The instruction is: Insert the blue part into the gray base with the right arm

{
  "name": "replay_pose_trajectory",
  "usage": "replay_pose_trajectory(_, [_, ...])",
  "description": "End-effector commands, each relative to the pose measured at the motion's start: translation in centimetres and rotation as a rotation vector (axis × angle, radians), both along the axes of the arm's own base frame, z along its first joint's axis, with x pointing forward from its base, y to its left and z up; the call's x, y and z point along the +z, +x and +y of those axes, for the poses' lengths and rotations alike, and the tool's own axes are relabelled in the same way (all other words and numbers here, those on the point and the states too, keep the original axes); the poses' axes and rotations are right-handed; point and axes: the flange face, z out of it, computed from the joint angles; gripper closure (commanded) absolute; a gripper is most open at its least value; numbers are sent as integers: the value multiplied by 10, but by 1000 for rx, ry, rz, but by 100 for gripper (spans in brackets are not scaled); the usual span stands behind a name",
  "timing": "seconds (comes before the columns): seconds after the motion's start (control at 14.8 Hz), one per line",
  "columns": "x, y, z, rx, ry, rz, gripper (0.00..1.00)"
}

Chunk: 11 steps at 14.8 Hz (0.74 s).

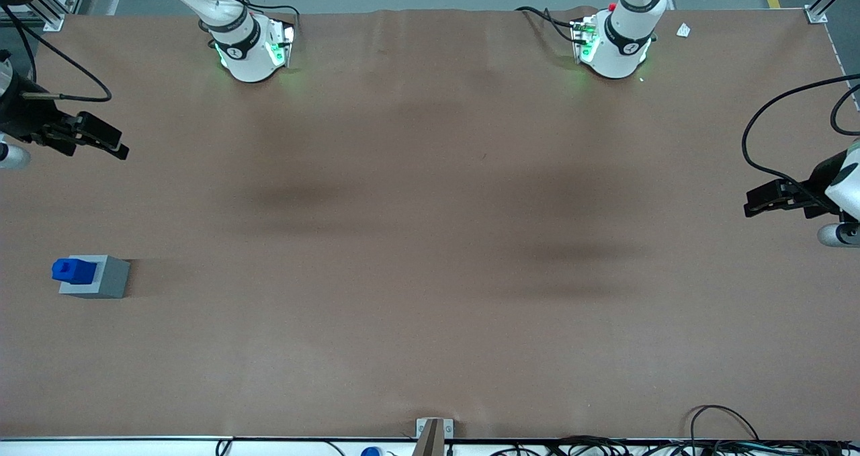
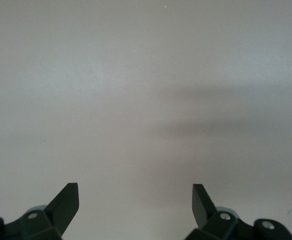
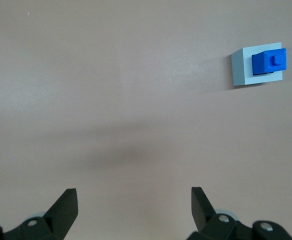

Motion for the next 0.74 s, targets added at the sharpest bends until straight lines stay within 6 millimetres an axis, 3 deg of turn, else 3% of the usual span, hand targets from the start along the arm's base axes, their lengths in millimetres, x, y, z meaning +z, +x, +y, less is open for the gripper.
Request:
replay_pose_trajectory(0.0, [7, -7, 7, 23, -43, -21, 0])
replay_pose_trajectory(0.13, [15, -5, 9, 27, -48, -36, 0])
replay_pose_trajectory(0.67, [13, -3, 6, 29, -44, -32, 0])
